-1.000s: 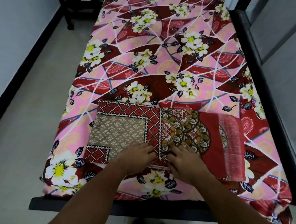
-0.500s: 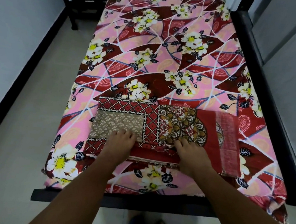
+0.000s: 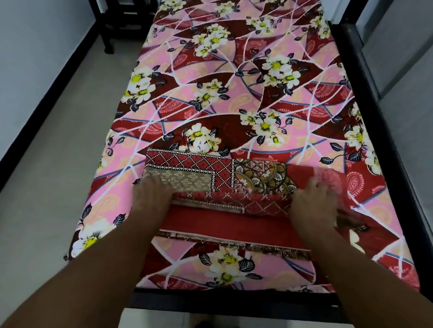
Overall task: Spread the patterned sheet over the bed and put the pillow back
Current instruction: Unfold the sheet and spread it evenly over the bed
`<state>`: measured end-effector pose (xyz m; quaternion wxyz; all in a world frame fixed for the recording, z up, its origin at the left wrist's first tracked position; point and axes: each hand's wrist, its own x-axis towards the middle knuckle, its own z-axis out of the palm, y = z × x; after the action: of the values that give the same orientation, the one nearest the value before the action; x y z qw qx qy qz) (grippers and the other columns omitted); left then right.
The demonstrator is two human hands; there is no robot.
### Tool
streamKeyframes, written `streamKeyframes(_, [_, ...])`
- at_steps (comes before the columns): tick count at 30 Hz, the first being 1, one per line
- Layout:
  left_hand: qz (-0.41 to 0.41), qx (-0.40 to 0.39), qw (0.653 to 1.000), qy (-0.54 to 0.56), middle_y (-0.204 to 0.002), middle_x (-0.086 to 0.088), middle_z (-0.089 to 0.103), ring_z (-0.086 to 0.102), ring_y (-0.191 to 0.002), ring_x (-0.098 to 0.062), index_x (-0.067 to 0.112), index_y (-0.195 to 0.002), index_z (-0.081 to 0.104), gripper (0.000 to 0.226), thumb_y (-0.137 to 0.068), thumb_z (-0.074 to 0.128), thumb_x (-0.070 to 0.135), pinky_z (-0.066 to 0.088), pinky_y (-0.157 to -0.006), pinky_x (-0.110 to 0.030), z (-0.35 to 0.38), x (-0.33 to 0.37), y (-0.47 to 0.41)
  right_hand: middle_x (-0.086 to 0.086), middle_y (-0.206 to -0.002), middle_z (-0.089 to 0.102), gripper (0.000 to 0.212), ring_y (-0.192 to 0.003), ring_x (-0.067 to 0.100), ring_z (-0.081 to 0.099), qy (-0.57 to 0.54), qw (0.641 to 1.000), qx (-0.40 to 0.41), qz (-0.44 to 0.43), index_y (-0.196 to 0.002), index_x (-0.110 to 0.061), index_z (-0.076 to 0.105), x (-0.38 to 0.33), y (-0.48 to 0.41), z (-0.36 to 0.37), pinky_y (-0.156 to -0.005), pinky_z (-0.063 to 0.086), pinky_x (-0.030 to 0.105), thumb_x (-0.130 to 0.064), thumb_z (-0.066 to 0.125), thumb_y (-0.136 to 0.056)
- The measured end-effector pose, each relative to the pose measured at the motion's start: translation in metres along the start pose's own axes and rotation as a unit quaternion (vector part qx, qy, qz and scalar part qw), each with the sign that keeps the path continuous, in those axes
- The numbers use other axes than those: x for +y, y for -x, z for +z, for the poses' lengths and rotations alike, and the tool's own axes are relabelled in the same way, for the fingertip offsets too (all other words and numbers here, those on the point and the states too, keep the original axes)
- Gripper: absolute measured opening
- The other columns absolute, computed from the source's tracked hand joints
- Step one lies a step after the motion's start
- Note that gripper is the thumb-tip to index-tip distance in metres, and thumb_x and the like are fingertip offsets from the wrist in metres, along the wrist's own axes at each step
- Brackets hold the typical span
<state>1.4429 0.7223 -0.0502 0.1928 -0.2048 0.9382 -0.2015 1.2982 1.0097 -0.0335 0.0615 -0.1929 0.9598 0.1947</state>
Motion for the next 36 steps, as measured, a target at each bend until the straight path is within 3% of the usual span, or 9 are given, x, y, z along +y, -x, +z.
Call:
streamKeyframes(2, [-0.02,0.063,0.998,0.016,-0.11,-0.007,0.063,0.064,-0.097,-0.023,0.018,-0.116,0.065,0.022,-0.1,0.051,0.024,0.049,-0.067,-0.034,-0.007,-0.006,-0.009,0.016,-0.123,0.059,0.025,-0.113,0.034,0.059,-0.039,0.998,0.035,0.038,-0.115,-0.017,0.066,0.003,-0.007,-0.006,-0.096,0.047,0.046,-0.025,0.053,-0.095])
streamKeyframes(5, [0.011,-0.015,0.999,0.05,-0.105,-0.006,0.068,0.066,-0.097,-0.024,0.02,-0.113,0.065,0.026,-0.096,0.053,0.035,0.049,-0.074,-0.036,-0.009,-0.01,-0.016,0.007,-0.088,0.063,0.025,-0.089,0.029,0.068,-0.134,0.989,-0.038,0.053,-0.106,-0.016,0.07,0.006,-0.002,-0.007,-0.083,0.056,0.039,-0.031,0.059,-0.089])
streamKeyframes(8, [0.047,-0.095,0.994,0.032,-0.116,-0.005,0.068,0.065,-0.109,-0.025,0.02,-0.119,0.067,0.032,-0.092,0.056,0.033,0.053,-0.086,-0.037,0.001,-0.009,-0.01,0.004,-0.096,0.068,0.03,-0.092,0.025,0.069,-0.105,0.984,-0.142,0.002,-0.107,-0.017,0.069,0.002,0.017,0.001,-0.08,0.053,0.035,-0.04,0.064,-0.088])
streamKeyframes(12, [0.042,-0.126,0.991,0.014,-0.118,0.0,0.068,0.065,-0.11,-0.023,0.025,-0.121,0.068,0.03,-0.093,0.057,0.029,0.053,-0.083,-0.036,0.013,-0.006,-0.002,0.003,-0.104,0.07,0.021,-0.096,0.025,0.07,-0.075,0.989,-0.127,-0.019,-0.111,-0.02,0.068,-0.005,0.03,0.02,-0.079,0.055,0.037,-0.024,0.056,-0.094])
streamKeyframes(17, [-0.028,0.021,0.999,0.019,-0.097,-0.001,0.071,0.07,-0.091,-0.022,0.017,-0.107,0.066,0.019,-0.1,0.049,0.018,0.051,-0.068,-0.032,-0.01,-0.031,-0.012,0.017,-0.096,0.07,0.024,-0.088,0.039,0.069,-0.202,0.974,0.019,0.098,-0.117,-0.012,0.058,0.003,0.007,0.005,-0.069,0.049,0.041,-0.015,0.051,-0.095])
streamKeyframes(21, [-0.073,0.139,0.986,0.055,-0.07,-0.006,0.065,0.065,-0.062,-0.025,0.012,-0.095,0.062,0.011,-0.097,0.055,0.021,0.034,-0.054,-0.028,-0.022,-0.053,-0.022,0.02,-0.084,0.06,0.042,-0.087,0.044,0.066,-0.274,0.944,0.075,0.165,-0.137,-0.011,0.048,0.006,0.0,-0.008,-0.069,0.047,0.044,-0.01,0.047,-0.095])
streamKeyframes(24, [-0.113,0.134,0.983,0.06,-0.055,0.001,0.044,0.049,-0.047,-0.019,0.014,-0.102,0.06,0.021,-0.099,0.055,0.034,0.029,-0.049,-0.023,-0.028,-0.06,-0.026,0.015,-0.071,0.047,0.041,-0.077,0.042,0.065,-0.285,0.936,0.104,0.18,-0.135,-0.009,0.05,0.005,0.001,-0.01,-0.064,0.043,0.041,-0.008,0.048,-0.094])
streamKeyframes(31, [-0.078,-0.02,0.992,0.101,-0.105,-0.008,0.073,0.072,-0.096,-0.027,0.013,-0.109,0.071,0.025,-0.098,0.049,0.012,0.053,-0.071,-0.034,-0.005,-0.03,-0.004,0.021,-0.098,0.069,0.026,-0.096,0.041,0.067,-0.323,0.926,-0.001,0.198,-0.112,-0.012,0.066,-0.004,0.016,0.004,-0.084,0.054,0.048,-0.016,0.057,-0.088])
streamKeyframes(36, [-0.12,-0.068,0.98,0.14,-0.108,-0.008,0.073,0.071,-0.098,-0.026,0.012,-0.11,0.072,0.027,-0.098,0.048,0.01,0.055,-0.075,-0.033,-0.001,-0.018,-0.005,0.02,-0.093,0.07,0.024,-0.088,0.039,0.069,-0.303,0.93,0.007,0.208,-0.101,-0.009,0.07,-0.011,0.007,0.01,-0.078,0.055,0.043,-0.021,0.057,-0.085])
